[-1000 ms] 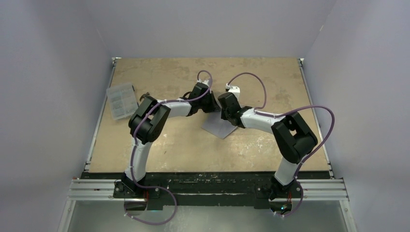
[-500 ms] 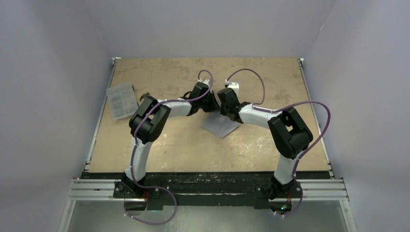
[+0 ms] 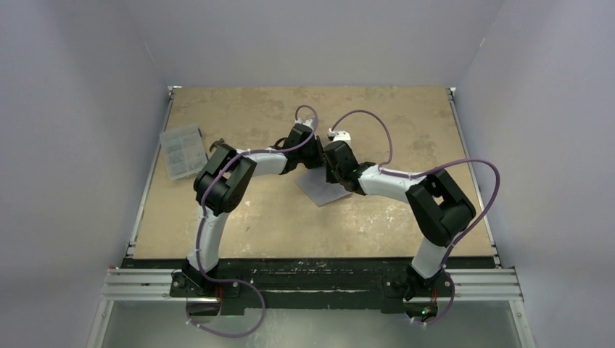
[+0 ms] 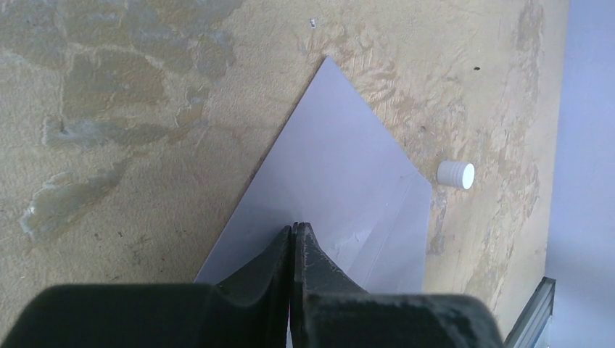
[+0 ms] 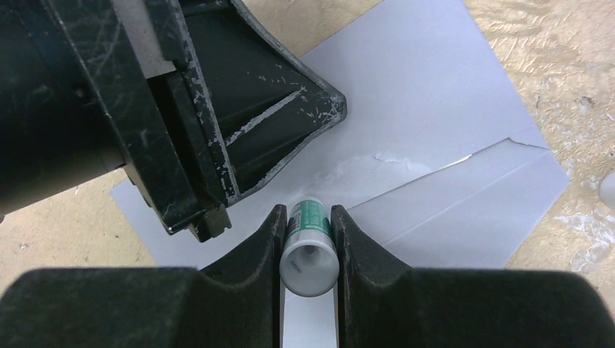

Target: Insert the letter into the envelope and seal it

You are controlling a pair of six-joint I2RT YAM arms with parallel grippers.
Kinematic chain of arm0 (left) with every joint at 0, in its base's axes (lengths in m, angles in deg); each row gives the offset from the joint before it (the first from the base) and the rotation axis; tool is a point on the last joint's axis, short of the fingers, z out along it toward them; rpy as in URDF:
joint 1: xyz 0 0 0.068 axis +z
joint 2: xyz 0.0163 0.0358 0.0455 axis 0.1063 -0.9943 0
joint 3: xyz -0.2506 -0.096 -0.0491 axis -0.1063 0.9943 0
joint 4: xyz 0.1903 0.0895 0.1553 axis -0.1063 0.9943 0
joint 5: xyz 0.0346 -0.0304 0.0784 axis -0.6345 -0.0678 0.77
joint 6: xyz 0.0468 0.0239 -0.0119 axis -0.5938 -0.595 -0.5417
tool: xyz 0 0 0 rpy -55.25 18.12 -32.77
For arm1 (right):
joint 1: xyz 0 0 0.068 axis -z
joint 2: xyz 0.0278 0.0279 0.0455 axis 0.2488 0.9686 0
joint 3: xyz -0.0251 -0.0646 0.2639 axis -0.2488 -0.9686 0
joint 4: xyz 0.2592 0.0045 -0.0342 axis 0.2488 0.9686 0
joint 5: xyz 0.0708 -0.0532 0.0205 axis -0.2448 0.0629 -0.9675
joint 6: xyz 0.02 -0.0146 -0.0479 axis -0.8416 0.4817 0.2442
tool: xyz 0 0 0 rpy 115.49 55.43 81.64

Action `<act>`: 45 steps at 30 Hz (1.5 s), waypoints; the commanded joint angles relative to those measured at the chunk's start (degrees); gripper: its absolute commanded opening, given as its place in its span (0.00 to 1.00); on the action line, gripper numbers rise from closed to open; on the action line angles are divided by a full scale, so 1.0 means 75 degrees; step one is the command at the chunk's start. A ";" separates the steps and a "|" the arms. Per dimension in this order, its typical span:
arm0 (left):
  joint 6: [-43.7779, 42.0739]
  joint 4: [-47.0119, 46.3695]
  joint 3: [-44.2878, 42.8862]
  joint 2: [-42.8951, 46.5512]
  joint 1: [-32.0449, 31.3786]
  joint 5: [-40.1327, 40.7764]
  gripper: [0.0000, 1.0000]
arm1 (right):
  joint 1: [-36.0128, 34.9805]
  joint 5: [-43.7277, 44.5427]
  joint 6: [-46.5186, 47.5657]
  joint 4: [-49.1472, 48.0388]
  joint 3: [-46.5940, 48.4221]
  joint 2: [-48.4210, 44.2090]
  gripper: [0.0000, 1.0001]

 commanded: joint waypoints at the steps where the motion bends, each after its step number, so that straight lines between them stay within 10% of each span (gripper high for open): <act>1: -0.0444 0.2574 0.0797 -0.1166 0.0024 0.1196 0.00 | -0.0067 -0.0478 0.0017 0.0390 -0.0212 -0.0088 0.00; 22: -0.1219 0.2719 0.0614 -0.1245 0.0027 0.1039 0.00 | 0.0705 0.0727 -0.0335 0.0424 -0.0028 0.0333 0.00; 39: -0.0865 0.2415 0.0213 -0.0108 0.0244 -0.0652 0.00 | 0.2796 -0.3907 -0.1466 0.0973 -0.0701 -0.2763 0.00; 45: -0.0926 0.2460 0.0242 0.0801 0.0333 -0.1459 0.25 | 0.4108 -0.5130 -0.1797 0.0792 -0.1623 -0.2830 0.00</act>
